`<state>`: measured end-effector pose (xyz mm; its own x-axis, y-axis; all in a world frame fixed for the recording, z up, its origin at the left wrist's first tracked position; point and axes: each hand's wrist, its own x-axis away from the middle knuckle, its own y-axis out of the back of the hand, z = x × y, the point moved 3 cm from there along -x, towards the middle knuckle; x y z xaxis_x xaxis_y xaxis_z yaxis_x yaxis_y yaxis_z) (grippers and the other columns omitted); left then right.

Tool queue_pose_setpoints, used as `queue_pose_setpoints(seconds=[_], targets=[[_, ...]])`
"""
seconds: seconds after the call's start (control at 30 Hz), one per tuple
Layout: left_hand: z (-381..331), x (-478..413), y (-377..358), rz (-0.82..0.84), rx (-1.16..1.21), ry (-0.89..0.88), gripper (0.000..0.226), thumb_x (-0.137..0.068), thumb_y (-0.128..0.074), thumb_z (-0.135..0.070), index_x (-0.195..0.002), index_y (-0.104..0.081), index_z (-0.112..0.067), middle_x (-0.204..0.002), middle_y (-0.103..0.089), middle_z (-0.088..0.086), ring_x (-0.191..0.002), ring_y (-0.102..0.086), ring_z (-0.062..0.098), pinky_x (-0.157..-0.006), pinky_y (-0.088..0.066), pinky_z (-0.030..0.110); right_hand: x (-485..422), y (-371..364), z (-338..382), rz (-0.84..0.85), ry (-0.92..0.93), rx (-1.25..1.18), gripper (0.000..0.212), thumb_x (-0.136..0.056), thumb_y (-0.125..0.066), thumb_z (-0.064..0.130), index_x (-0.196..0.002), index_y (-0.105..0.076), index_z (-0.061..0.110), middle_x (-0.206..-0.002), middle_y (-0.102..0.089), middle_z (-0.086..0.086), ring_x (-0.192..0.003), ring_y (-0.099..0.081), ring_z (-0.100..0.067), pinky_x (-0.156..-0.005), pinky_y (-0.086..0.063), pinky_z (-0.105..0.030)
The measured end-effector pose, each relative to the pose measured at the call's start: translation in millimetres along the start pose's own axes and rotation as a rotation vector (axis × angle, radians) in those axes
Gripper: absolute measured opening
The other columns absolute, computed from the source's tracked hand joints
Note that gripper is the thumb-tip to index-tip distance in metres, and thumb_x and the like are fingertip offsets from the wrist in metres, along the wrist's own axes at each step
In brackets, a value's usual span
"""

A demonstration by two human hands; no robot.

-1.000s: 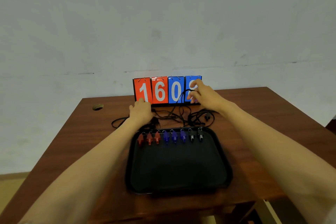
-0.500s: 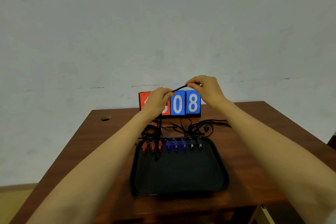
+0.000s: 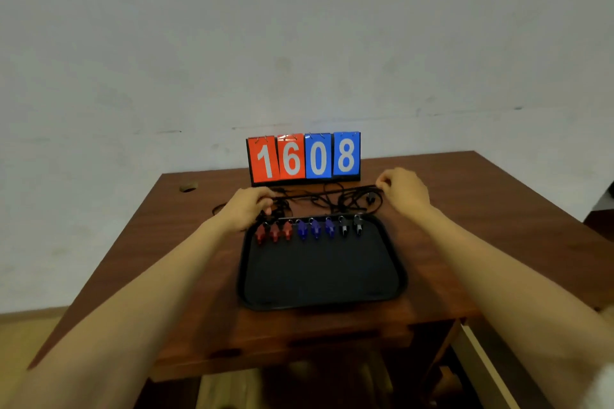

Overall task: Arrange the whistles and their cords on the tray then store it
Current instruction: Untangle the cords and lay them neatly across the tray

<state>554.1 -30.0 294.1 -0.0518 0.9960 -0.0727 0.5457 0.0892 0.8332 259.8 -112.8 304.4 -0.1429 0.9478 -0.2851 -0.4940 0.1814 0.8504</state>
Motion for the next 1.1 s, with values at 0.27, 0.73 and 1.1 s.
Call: queue_pose_setpoints(seconds=[0.27,0.73,1.1], targets=[[53.1,22.4,-69.1,0.178,-0.253,0.089,0.034,-0.1,-0.041,-0.016,-0.129,-0.055,-0.005,-0.118,-0.052,0.013,-0.114,-0.052,0.028,-0.097,-0.038,0.031,45.6,-46.9,-57.7,0.147,-0.174,0.117,0.022,-0.093,-0.045,0.008,-0.092,-0.066,0.01,-0.099,-0.067,-0.01,-0.087,-0.062,-0.032,-0.069,-0.05,-0.037],[78.2,42.0,-115.1,0.148,-0.506,0.023,0.037,-0.1,-0.04,-0.022,-0.136,-0.05,-0.02,-0.136,-0.045,0.004,-0.124,-0.038,0.026,-0.1,-0.036,0.038,80.6,-67.0,-90.1,0.226,-0.121,0.244,0.019,-0.095,-0.044,0.008,-0.104,-0.059,0.013,-0.112,-0.061,-0.012,-0.097,-0.057,-0.034,-0.07,-0.044,-0.037],[75.9,57.2,-131.1,0.123,-0.519,0.01,0.047,-0.101,-0.037,-0.033,-0.143,-0.039,-0.014,-0.147,-0.039,0.005,-0.136,-0.035,0.025,-0.115,-0.021,0.044,95.7,-98.4,-72.7,0.352,0.088,0.303,0.035,-0.097,-0.043,0.006,-0.13,-0.055,0.009,-0.133,-0.05,-0.008,-0.128,-0.036,-0.027,-0.096,-0.046,-0.039]])
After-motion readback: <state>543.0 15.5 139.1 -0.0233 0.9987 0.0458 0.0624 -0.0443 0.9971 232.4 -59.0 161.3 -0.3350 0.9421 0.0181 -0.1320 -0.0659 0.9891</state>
